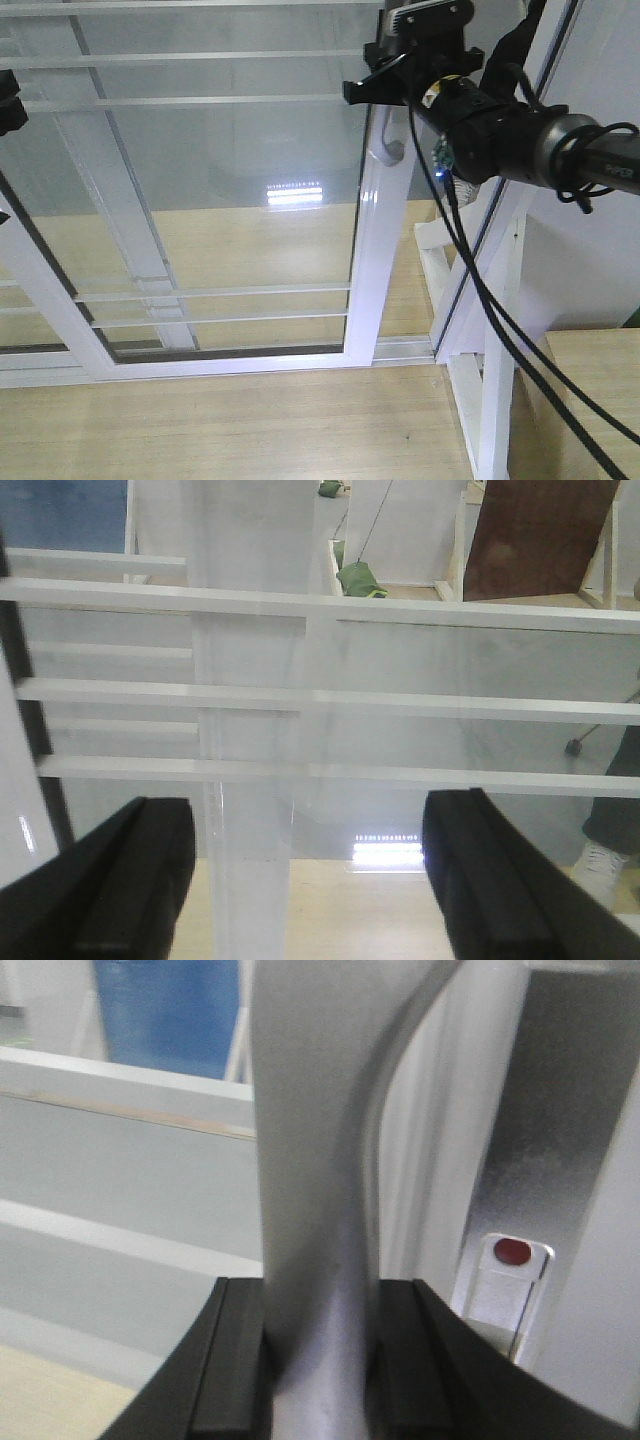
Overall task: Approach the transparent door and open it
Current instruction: 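Pull the handle with the right gripper, sliding the glass panel open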
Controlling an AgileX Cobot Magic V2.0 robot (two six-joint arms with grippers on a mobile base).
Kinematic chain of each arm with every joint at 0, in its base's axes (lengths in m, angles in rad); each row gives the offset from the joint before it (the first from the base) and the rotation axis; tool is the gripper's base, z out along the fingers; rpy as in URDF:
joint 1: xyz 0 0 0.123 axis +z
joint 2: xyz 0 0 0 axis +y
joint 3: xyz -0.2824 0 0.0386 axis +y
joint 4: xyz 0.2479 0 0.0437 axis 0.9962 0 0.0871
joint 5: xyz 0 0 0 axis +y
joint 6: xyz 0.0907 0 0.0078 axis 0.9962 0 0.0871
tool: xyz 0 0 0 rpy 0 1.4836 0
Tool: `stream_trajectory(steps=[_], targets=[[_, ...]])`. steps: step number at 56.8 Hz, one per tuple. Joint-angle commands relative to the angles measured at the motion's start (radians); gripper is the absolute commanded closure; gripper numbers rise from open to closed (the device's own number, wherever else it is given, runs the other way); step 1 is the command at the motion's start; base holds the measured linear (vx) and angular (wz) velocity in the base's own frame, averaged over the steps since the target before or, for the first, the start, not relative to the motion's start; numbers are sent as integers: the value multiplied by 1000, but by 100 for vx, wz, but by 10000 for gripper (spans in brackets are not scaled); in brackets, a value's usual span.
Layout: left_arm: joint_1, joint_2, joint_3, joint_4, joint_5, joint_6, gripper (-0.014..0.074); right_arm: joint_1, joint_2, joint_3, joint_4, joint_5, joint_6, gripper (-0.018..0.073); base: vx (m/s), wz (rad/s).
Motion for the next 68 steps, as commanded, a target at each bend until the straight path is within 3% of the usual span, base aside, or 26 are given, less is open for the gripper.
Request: stream_trajectory(steps=[1,16,36,46,55,68], targets=[[-6,-18,-34,-3,-79,-2,22,109,-95,0,-103,-71,14,568,0,2],[-6,-18,-34,-3,-80,-2,22,195,-95,0,-102,-71,14,568,1,3],[-6,-18,-34,-1,-84,17,22,212,-146,0,-104,-53,7,568,-1,-2],[-6,-18,-34,2,-80,32,22,161,-231,0,-95,80,-60,568,0,0],[-6,-18,-34,60,-81,32,22,83,-297,0,-92,212,-59,568,0,0],[-6,31,-34,76,-114,32,22,0,-384,104,-92,168,-53,568,0,0]])
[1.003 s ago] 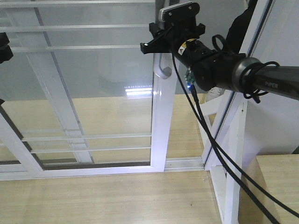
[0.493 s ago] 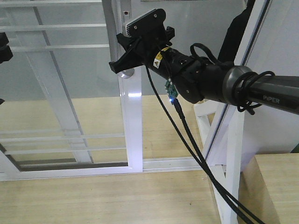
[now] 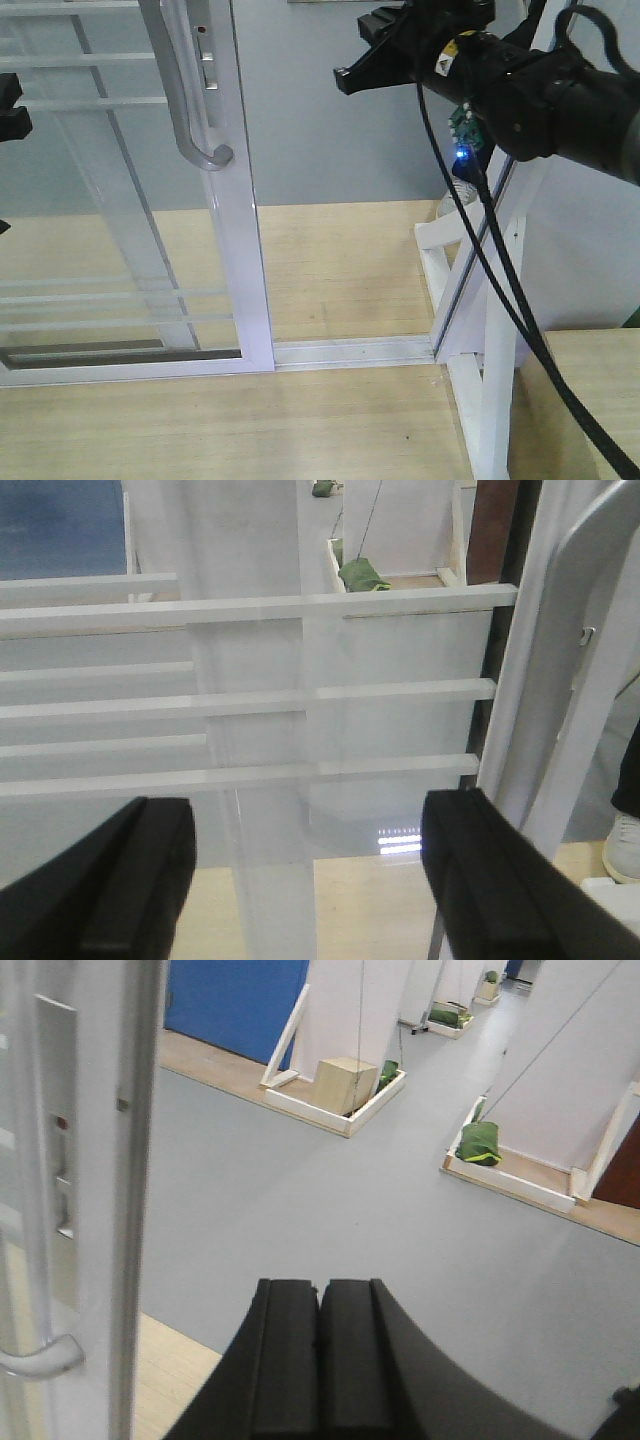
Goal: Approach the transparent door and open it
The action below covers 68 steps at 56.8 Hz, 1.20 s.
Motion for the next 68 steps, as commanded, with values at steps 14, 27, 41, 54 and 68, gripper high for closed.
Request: stream_trajectory(steps=[14,27,41,54,68], targets=[[-5,150,-49,1,-216,-12,22,-36,-164,196,-2,-202,-65,568,0,0],[-23,253,-127,28,-237,-11,22,-36,-170,213,-1,-203,-71,568,0,0],[-65,341,-226,104,-242,-57,67,-36,-170,213,-1,-206,-70,568,0,0],[-65,405,-286,104,-282,-123,74,-36,-170,213,-1,-204,-70,568,0,0],[-65,471,-367,104,-292,-140,74,-36,-170,213,-1,-203,-71,568,0,0]])
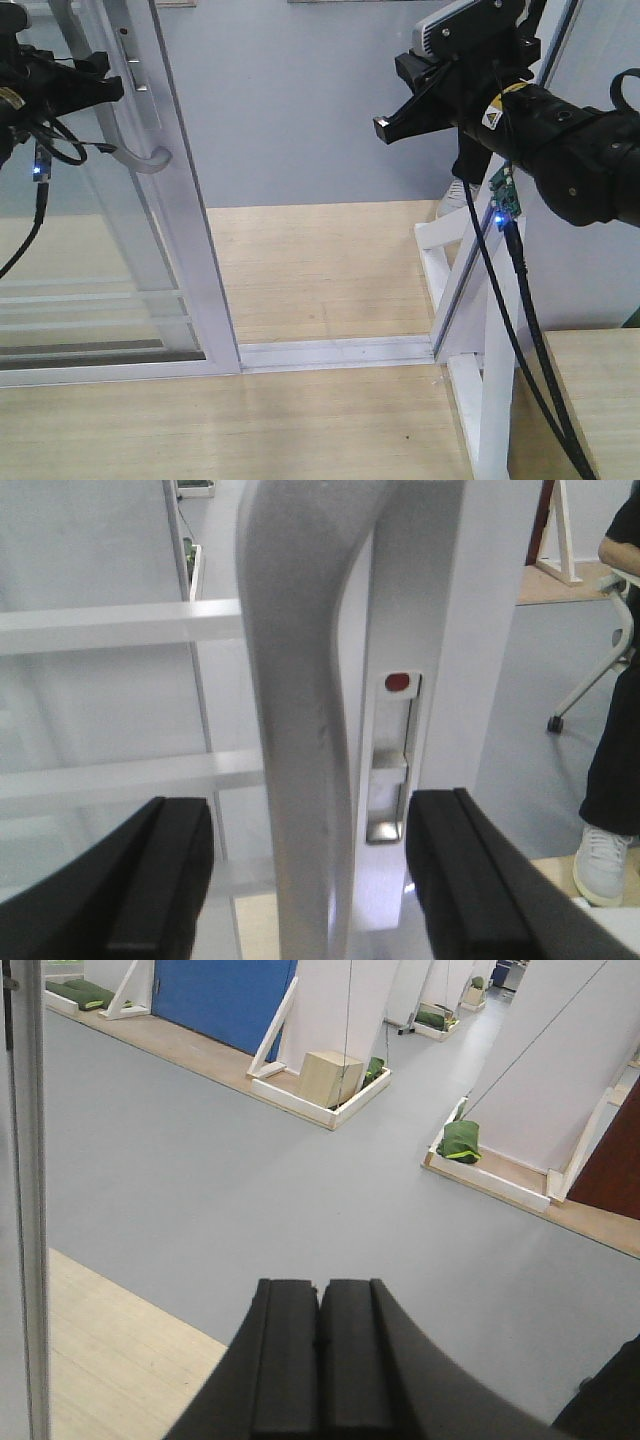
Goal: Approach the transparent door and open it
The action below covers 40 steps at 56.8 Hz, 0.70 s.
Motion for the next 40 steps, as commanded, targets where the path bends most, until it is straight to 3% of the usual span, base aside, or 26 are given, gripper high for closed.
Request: stream_trajectory(steps=[1,27,32,40], targets=[[-5,-29,-56,-4,-87,-16,74,-6,-48,-29,-1,-84,-10,568,0,0],[-4,48,-113,-11,-127,-15,83,-6,-48,-29,-2,-87,-12,568,0,0],[-4,48,-113,-11,-147,-14,155,-6,-48,-29,-2,-87,-12,568,0,0],[-2,48,-113,-11,-178,-13,406,-6,-48,-29,-2,-85,-12,568,0,0]])
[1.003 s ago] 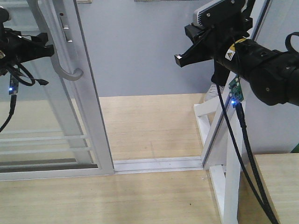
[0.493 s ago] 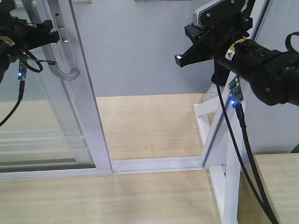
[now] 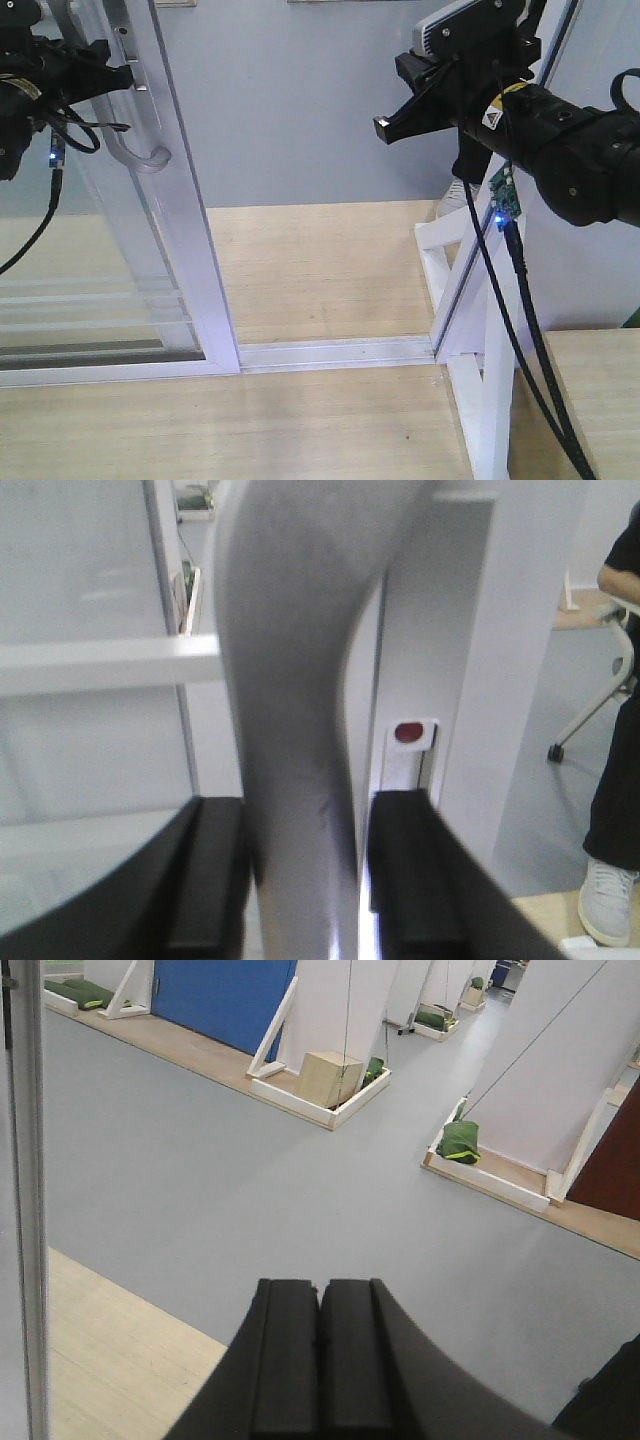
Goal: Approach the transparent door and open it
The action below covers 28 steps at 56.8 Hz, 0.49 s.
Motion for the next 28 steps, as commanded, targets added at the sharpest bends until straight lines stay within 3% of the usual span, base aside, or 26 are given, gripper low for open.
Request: stream_trajectory(steps=[1,6,17,28], targets=[[-2,-47,-35,-8,-113,-6,449,-6,-48,-29,-2,-85,-10,568,0,0],[-2,-47,-35,-8,-114,1,608,-6,-48,-29,-2,-85,-10,568,0,0],[12,-49,-35,-13,-110,1,603,-6,-48,-29,-2,-84,-10,568,0,0],[72,-69,-34,-109,-55,1,603,-6,-48,-29,-2,-84,-10,568,0,0]])
